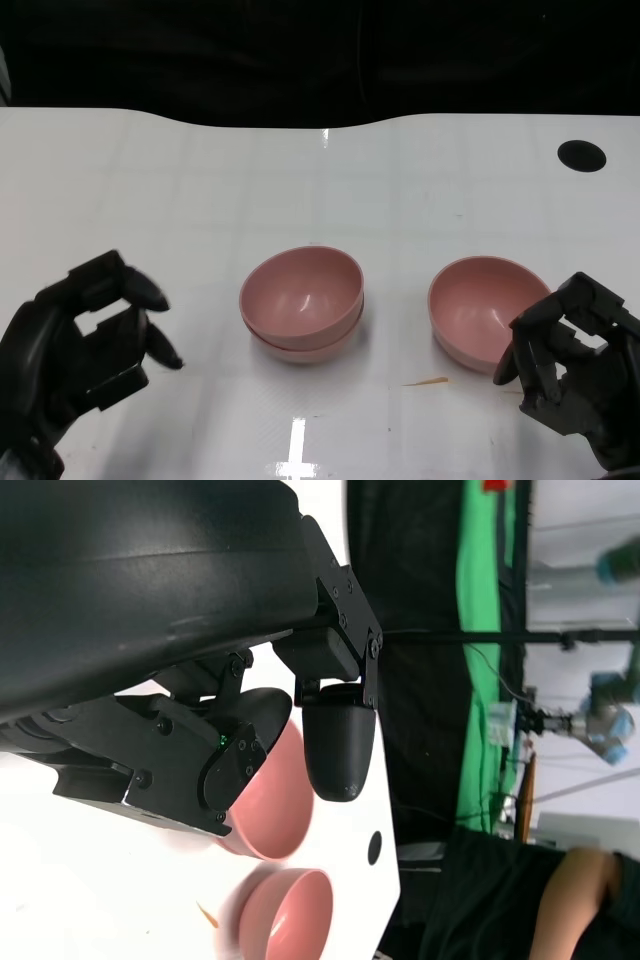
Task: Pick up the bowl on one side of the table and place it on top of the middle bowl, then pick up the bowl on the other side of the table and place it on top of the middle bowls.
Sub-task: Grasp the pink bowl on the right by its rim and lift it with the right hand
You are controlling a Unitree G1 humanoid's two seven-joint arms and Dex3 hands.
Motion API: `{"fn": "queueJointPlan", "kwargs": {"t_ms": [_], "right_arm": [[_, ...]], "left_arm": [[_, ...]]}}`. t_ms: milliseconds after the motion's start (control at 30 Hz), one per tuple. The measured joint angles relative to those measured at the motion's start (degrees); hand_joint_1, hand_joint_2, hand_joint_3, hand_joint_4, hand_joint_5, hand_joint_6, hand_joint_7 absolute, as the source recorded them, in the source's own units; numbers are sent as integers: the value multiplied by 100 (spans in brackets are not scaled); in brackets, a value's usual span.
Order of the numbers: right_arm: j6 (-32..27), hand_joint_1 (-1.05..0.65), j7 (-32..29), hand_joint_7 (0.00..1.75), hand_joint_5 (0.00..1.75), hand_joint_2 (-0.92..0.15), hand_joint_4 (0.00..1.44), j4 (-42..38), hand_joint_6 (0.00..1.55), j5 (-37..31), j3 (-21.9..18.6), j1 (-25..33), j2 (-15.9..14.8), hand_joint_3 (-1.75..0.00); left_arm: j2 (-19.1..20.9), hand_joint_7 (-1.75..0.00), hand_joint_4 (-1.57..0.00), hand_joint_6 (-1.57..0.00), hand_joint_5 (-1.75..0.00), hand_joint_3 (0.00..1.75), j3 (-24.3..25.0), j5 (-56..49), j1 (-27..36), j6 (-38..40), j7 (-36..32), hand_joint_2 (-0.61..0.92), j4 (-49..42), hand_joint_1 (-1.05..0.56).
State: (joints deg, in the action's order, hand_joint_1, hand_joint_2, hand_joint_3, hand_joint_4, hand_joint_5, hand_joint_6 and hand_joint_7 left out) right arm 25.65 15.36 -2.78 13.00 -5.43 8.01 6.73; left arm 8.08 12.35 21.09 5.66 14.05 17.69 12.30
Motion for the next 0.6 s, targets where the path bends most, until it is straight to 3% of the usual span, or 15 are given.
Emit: {"fn": "queueJointPlan", "kwargs": {"t_ms": [67,100,167,333,367,400,500,600], "right_arm": [[447,-31,-101,54,105,-74,92,-220,96,-115,-3,-78,66,-70],[685,-33,-162,44,99,-76,93,-300,99,-150,-5,-122,117,-65],[1128,-47,-319,16,57,-89,83,-393,89,-478,-9,-194,124,-45],[1556,-50,-566,7,43,-92,82,-554,87,-978,9,-304,-56,-40],[1539,-63,-652,3,26,-92,59,-519,63,-1254,3,-297,-103,-39],[1495,-68,-727,2,19,-92,51,-434,55,-1696,3,-285,-269,-39],[1220,-74,-972,0,11,-92,43,-12,45,-2944,-12,-211,-830,-39],[1059,-77,-1194,0,8,-92,40,146,40,-3348,46,-169,-999,-37]], "left_arm": [[1,-175,-79,-61,-175,136,60,41,11,2,0,59,-87,-1],[4,-175,-79,-61,-175,136,117,69,13,2,0,60,-154,-1],[6,-175,-76,-61,-175,128,197,101,17,-2,-3,65,-285,1],[6,-175,-75,-61,-175,126,245,112,17,-6,-6,67,-415,1],[5,-175,-75,-61,-175,125,246,112,17,-6,-7,67,-417,1],[3,-175,-75,-61,-175,125,242,113,14,-3,-7,67,-419,1],[2,-175,-75,-61,-175,125,233,113,12,45,-20,67,-443,1],[1,-175,-75,-61,-175,125,226,114,12,128,-43,67,-442,1]]}}
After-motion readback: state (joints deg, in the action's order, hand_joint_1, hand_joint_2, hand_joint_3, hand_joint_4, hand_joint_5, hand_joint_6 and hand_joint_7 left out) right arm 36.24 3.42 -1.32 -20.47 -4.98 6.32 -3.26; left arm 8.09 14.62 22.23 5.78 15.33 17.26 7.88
